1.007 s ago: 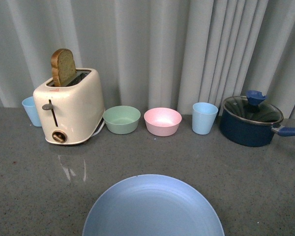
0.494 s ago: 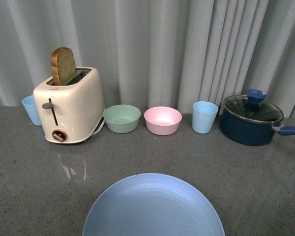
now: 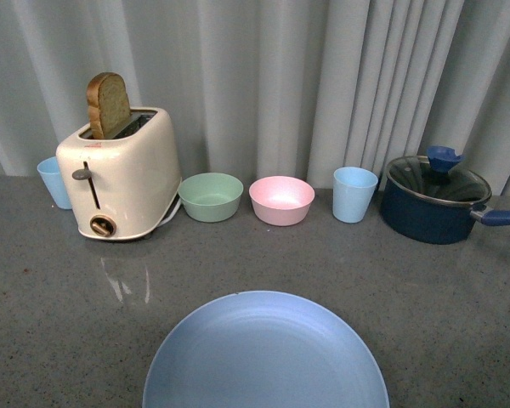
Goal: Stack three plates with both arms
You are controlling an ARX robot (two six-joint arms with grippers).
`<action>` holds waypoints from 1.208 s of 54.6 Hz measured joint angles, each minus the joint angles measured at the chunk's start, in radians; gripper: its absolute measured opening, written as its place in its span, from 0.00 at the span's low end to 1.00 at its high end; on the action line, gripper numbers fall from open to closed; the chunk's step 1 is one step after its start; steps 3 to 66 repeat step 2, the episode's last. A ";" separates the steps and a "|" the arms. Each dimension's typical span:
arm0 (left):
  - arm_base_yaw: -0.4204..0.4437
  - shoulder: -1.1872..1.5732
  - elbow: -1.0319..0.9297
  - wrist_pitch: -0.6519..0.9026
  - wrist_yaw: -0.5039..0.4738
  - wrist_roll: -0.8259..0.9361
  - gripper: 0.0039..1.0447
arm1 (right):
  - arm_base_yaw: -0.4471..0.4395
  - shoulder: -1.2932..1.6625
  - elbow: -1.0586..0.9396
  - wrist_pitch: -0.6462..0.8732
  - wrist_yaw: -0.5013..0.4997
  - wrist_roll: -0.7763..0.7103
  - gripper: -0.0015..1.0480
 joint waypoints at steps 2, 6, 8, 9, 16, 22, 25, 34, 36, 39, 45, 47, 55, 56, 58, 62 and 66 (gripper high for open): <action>0.000 0.000 0.000 0.000 0.000 0.000 0.94 | 0.000 0.000 0.000 0.000 0.000 0.000 0.93; 0.000 0.000 0.000 0.000 0.000 0.000 0.94 | 0.000 0.000 0.000 0.000 0.000 0.000 0.93; 0.000 0.000 0.000 0.000 0.000 0.000 0.94 | 0.000 0.000 0.000 0.000 0.000 0.000 0.93; 0.000 0.000 0.000 0.000 0.000 0.000 0.94 | 0.000 0.000 0.000 0.000 0.000 0.000 0.93; 0.000 0.000 0.000 0.000 0.000 0.000 0.94 | 0.000 0.000 0.000 0.000 0.000 0.000 0.93; 0.000 0.000 0.000 0.000 0.000 0.000 0.94 | 0.000 0.000 0.000 0.000 0.000 0.000 0.93; 0.000 0.000 0.000 0.000 0.000 0.000 0.94 | 0.000 0.000 0.000 0.000 0.000 0.000 0.93; 0.000 0.000 0.000 0.000 0.000 0.000 0.94 | 0.000 0.000 0.000 0.000 0.000 0.000 0.93; 0.000 0.000 0.000 0.000 0.000 0.000 0.94 | 0.000 0.000 0.000 0.000 0.000 0.000 0.93; 0.000 0.000 0.000 0.000 0.000 0.000 0.94 | 0.000 0.000 0.000 0.000 0.000 0.000 0.93; 0.000 0.000 0.000 0.000 0.000 0.000 0.94 | 0.000 0.000 0.000 0.000 0.000 0.000 0.93; 0.000 0.000 0.000 0.000 0.000 0.000 0.94 | 0.000 0.000 0.000 0.000 0.000 0.000 0.93; 0.000 0.000 0.000 0.000 0.000 0.000 0.94 | 0.000 0.000 0.000 0.000 0.000 0.000 0.93; 0.000 0.000 0.000 0.000 0.000 0.000 0.94 | 0.000 0.000 0.000 0.000 0.000 0.000 0.93; 0.000 0.000 0.000 0.000 0.000 0.000 0.94 | 0.000 0.000 0.000 0.000 0.000 0.000 0.93; 0.000 0.000 0.000 0.000 0.000 0.000 0.94 | 0.000 0.000 0.000 0.000 0.000 0.000 0.93; 0.000 0.000 0.000 0.000 0.000 0.000 0.94 | 0.000 0.000 0.000 0.000 0.000 0.000 0.93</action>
